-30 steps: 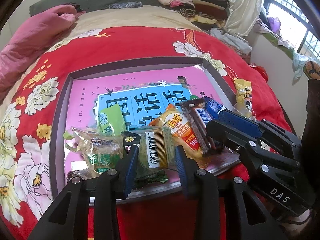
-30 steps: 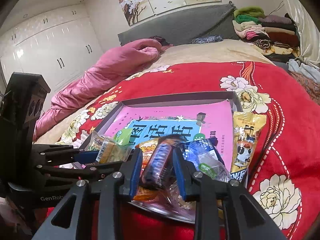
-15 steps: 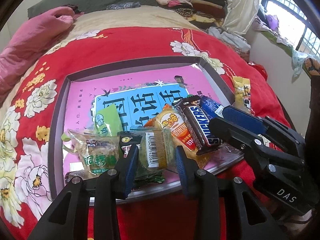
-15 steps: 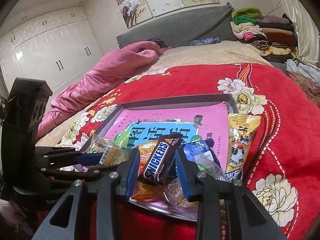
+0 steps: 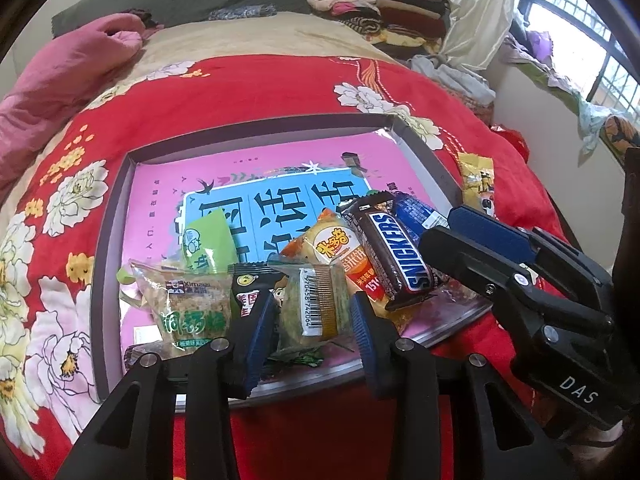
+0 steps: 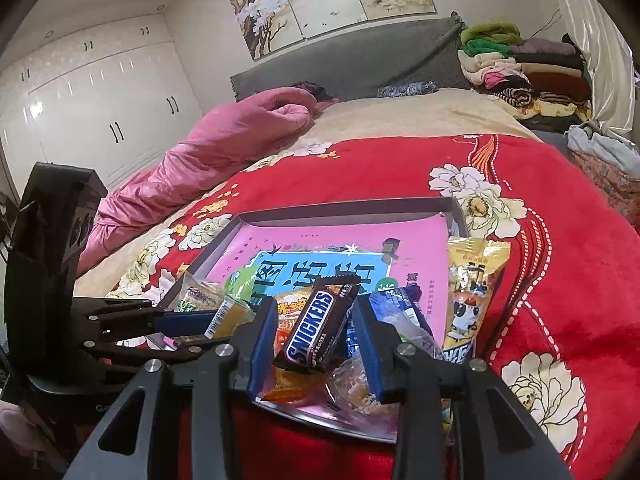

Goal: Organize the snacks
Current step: 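Lower both snacks into the tray and open both tools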

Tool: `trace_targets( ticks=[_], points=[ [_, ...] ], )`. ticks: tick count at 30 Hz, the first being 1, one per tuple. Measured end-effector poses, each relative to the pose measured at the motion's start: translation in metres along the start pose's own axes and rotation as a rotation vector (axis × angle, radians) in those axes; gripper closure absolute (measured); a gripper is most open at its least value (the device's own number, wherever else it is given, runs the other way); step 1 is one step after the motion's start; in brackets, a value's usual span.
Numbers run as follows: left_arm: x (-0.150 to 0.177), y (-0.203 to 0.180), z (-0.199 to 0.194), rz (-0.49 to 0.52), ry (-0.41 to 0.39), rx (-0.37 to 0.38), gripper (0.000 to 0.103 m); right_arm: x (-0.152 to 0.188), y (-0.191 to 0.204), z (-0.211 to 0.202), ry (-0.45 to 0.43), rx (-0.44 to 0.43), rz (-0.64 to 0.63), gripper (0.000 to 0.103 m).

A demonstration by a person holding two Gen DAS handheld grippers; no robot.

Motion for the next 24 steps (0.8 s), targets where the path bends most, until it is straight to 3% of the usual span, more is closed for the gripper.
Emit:
trace_targets(
  ticks=[17,24],
  points=[
    [0.001,-0.001,-0.003,-0.009,0.007,0.026,0.055,-0.004,-0.002,-0.009,-0.02,0.041,-0.007,0.057],
    [0.002,-0.003,-0.006,-0.009,0.004,0.036,0.047,-0.006,-0.003,-0.015,-0.031,0.054,-0.002,0.055]
  ],
)
Point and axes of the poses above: each gripper's, at about its wrist camera, not at the fingertips, and z roughly the way its jaws point, y to its left, x to its underside, the point moved 7 cm from there along z, roughly the way its jaws point, and after that the axes turned 6 degrees about y, right-handed, at the moved point
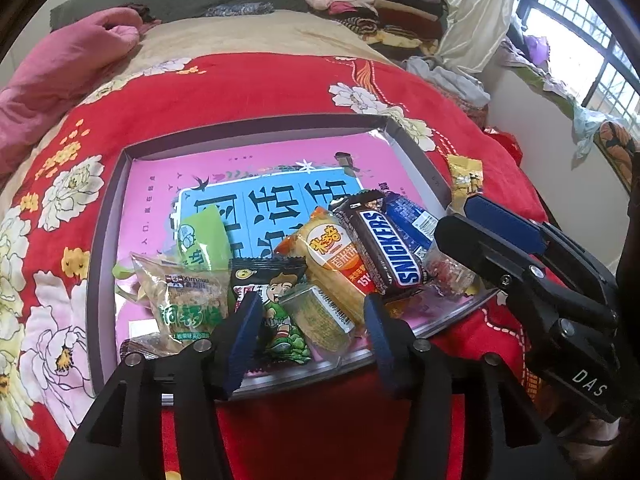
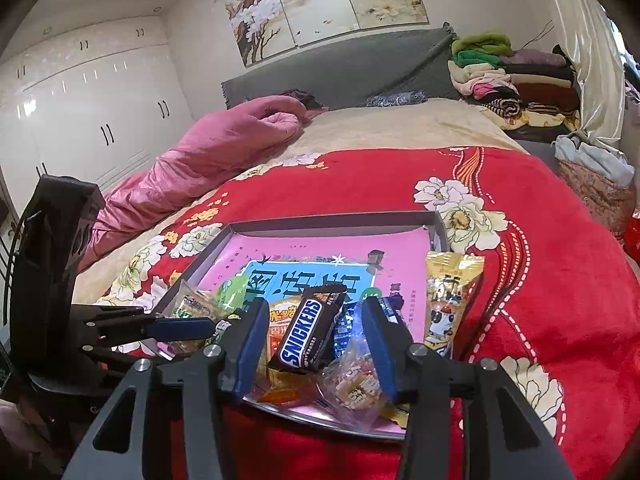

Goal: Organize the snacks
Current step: 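Lower both snacks into the tray and open both tools, then withdraw both open tools up and back from the tray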

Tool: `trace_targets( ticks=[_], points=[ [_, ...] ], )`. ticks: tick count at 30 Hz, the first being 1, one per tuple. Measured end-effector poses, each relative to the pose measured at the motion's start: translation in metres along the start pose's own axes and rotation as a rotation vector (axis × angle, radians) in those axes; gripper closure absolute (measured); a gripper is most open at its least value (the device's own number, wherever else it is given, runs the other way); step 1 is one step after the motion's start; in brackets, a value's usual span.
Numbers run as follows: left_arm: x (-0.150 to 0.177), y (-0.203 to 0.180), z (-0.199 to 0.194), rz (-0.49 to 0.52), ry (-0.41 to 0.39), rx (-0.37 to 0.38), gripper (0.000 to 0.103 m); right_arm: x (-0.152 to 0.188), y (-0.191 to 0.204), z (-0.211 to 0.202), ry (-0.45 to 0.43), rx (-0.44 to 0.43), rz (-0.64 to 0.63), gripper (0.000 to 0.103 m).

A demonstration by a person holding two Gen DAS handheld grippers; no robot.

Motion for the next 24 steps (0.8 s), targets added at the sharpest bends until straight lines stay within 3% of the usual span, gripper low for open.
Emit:
trace_targets(
  ticks=[8,18,24],
  points=[
    [-0.002,-0.005,-0.005,0.01,-0.01,0.0,0.044,0.0,-0.008,-0.006,-0.005,0.023,0.028,0.054],
    [-0.005,-0.002,-0.014,0.002,-0.032,-0.016,0.033,-0.004,-0.016,-0.012,-0.027,0.041,0.055,0.053],
    [-0.006,0.001,-0.016,-0.008,-0.045,-0.025,0.028,-0.007,-0.018,-0.017,-0.047,0.046,0.063,0.045]
  ],
)
Point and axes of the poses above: each gripper's, at about its wrist camera, not at the fingertips, and z roughly the way its jaws point, y to its left, x to its underside, the point moved 7 cm from there along z, roughly the way its jaws point, and after that the axes turned 6 degrees about y, right-handed, at the moved point
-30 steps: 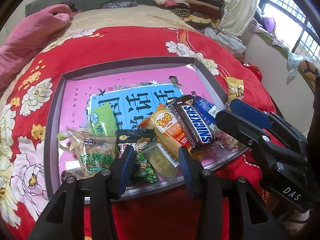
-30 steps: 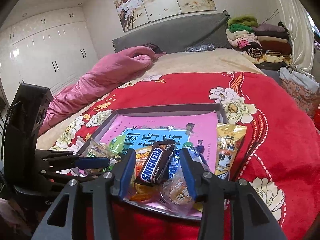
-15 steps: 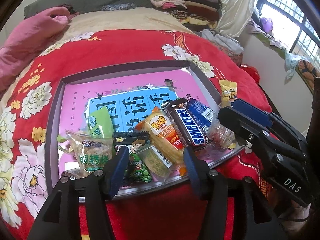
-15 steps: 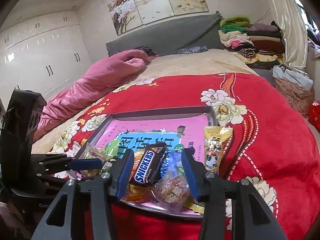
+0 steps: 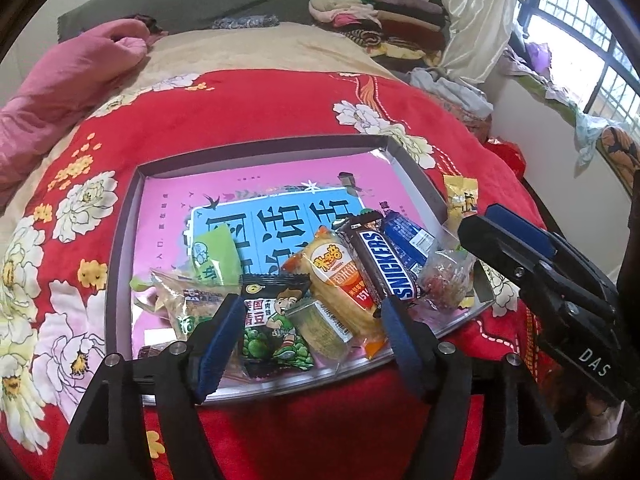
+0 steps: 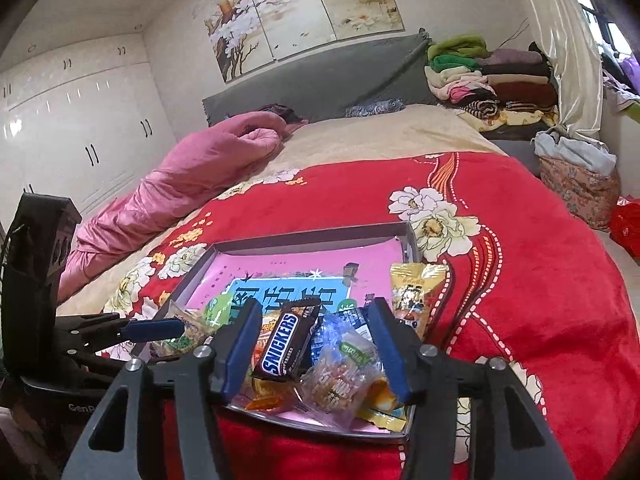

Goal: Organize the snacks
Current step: 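Withdraw both open tools up and back from the tray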

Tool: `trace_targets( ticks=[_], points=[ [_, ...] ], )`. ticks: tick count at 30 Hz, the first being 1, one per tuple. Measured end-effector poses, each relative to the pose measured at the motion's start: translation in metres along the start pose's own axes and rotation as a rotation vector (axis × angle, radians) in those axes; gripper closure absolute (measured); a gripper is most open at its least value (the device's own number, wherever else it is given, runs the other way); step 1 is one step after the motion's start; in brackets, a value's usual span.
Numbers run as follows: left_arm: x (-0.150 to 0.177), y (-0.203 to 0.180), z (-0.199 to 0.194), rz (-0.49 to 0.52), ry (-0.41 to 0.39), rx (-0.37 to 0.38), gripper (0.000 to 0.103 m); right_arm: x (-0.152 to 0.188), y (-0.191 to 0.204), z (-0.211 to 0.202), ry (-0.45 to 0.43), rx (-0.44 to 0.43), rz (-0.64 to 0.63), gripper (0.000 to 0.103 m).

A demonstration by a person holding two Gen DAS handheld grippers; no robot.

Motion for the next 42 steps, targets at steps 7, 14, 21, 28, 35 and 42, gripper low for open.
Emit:
trace_targets(
  ticks=[7,14,21,28,35,42],
  points=[
    [0.002,0.004,-0.009,-0.005,-0.02,-0.001,0.025,-0.001,-0.001,-0.009,-0.031,0.03,0.003,0.041],
    [0.005,0.008,-0.024,-0.007,-0.055,-0.024,0.023,-0.002,0.003,-0.028,-0.08,0.065,0.001,0.031],
    [0.018,0.019,-0.043,-0.027,-0.081,-0.064,0.022,0.009,0.013,-0.044,-0.061,0.085,0.053,0.02],
    [0.039,0.029,-0.057,-0.025,-0.075,-0.098,0.022,0.033,0.021,-0.05,0.011,0.144,0.069,0.017],
    [0.062,0.038,-0.066,-0.063,-0.062,-0.105,0.022,0.053,0.033,-0.062,0.043,0.172,0.039,0.012],
    [0.089,0.043,-0.081,-0.103,-0.07,-0.113,0.022,0.075,0.044,-0.077,0.069,0.198,0.001,0.007]
  ],
)
Point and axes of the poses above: each gripper's, at about its wrist camera, not at the fingertips, and z roughly the way its jaws point, y to its left, x to its underside, the point moved 7 cm from there along z, roughly the way its jaws point, and after that the axes turned 6 degrees about y, right-handed, at the moved point
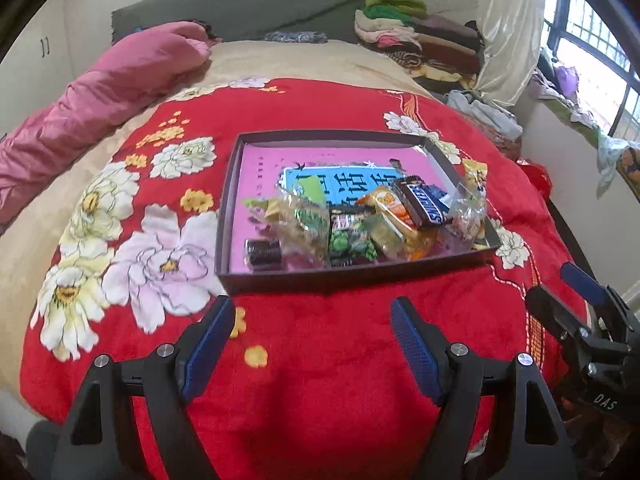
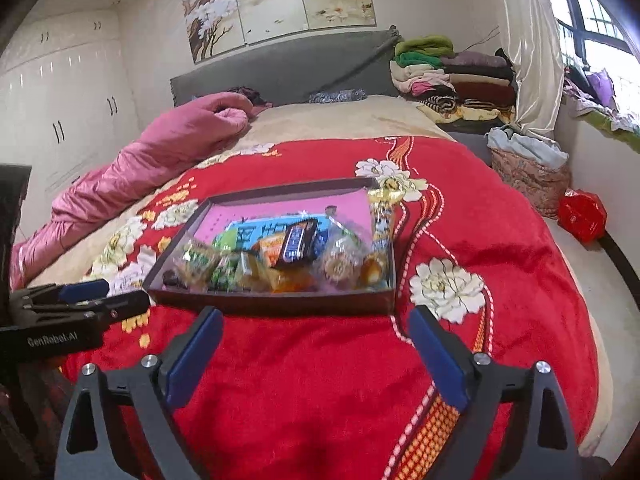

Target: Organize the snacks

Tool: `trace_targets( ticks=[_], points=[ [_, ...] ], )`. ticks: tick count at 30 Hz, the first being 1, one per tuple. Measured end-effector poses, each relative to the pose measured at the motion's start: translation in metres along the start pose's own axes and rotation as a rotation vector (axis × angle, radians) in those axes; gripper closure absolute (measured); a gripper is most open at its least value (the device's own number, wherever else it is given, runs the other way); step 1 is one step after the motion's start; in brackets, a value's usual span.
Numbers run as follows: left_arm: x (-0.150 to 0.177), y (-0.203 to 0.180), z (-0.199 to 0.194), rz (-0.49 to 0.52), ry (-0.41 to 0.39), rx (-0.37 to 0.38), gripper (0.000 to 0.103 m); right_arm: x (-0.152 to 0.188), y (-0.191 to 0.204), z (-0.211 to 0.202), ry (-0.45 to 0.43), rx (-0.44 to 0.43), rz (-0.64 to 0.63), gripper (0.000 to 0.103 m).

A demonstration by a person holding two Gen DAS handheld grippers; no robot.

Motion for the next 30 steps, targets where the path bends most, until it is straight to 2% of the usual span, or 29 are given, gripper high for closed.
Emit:
trace_targets(
  ticks=[12,18,30],
  points=[
    [0.026,-0.007,-0.006,0.028,0.03,0.003,0.022,0.016,0.012,-0.016,0.017,-0.005,-0.012,0.005],
    [0.03,-0.011,-0.008,0.04,0.034,0.009,0.022,0.023,0.013,-0.012,0.054,-0.026,0.022,0.005],
    [0.031,-0.009,-0.01,0.036,0.031,0.007,0.022,0.025,0.017,-0.012,0.054,-0.015,-0.006,0.005]
  ],
)
Point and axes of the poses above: each gripper's, at about its wrist camera, not at the fingertips, and z roughly the way its jaws point, y to its left, x to its underside, the point moved 7 cm from there along z, roughly the way its jaws point, and after that the axes turned 6 degrees about y, right-handed, at the moved point
